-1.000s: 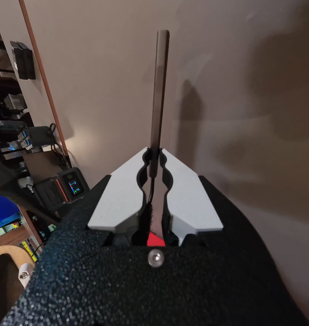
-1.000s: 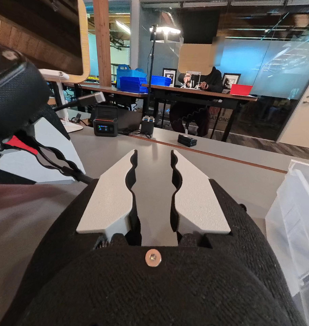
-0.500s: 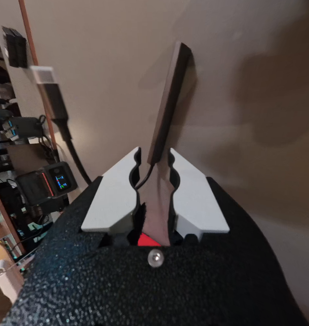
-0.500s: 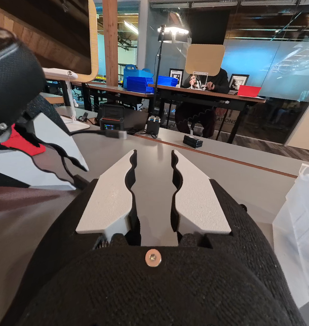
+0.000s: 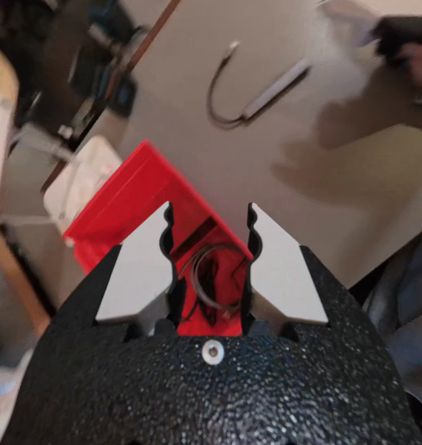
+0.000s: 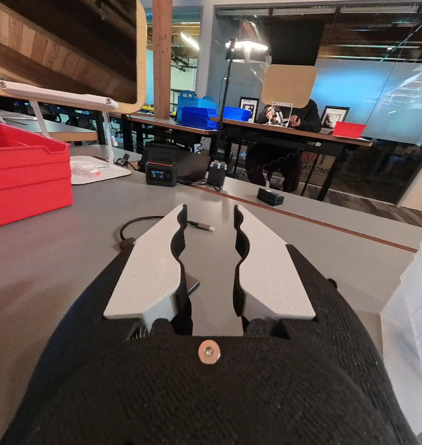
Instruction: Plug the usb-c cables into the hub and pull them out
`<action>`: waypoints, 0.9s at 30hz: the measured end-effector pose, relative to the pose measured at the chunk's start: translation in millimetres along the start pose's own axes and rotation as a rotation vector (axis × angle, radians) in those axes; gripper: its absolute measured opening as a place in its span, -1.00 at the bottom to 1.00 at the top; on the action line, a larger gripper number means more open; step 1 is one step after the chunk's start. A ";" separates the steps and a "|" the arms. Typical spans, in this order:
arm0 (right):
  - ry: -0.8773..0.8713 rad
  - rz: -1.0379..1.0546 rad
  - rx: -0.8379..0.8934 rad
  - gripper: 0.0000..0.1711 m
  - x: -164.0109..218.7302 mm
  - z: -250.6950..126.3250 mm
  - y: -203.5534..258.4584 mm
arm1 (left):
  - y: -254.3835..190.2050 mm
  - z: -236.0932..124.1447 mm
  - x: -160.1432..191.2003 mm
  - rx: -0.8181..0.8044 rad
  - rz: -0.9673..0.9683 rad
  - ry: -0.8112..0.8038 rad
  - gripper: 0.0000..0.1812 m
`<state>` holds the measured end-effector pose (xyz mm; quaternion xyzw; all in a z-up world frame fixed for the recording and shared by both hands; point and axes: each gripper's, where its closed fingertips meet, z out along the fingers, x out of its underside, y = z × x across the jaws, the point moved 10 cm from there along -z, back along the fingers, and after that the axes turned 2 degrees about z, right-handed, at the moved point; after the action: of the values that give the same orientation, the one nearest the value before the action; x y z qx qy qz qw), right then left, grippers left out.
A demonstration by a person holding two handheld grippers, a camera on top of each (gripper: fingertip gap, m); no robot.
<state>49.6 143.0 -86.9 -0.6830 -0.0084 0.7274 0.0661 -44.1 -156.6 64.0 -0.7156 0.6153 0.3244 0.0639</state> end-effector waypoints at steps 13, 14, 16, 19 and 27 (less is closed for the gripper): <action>0.006 -0.015 -0.022 -0.57 1.2 0.1 2.0 | 53.7 24.4 174.3 -0.099 -0.594 0.382 -0.32; 0.006 -0.015 -0.024 -0.57 1.2 -0.1 1.8 | 53.1 26.9 178.6 -0.075 -0.615 0.378 -0.34; 0.006 -0.012 -0.025 -0.57 1.4 -0.1 1.1 | 52.4 31.6 183.5 -0.045 -0.630 0.354 -0.42; 0.006 -0.011 -0.030 -0.57 1.5 -0.1 0.5 | 51.0 35.6 183.9 -0.023 -0.598 0.308 -0.84; 0.005 -0.018 -0.040 -0.58 1.5 -1.6 -0.4 | 46.4 -3.9 149.6 -0.174 -0.357 0.300 -0.99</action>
<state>51.1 143.4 -88.5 -0.6857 -0.0289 0.7249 0.0591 -80.6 -295.0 0.2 -0.8558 0.4516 0.2501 -0.0338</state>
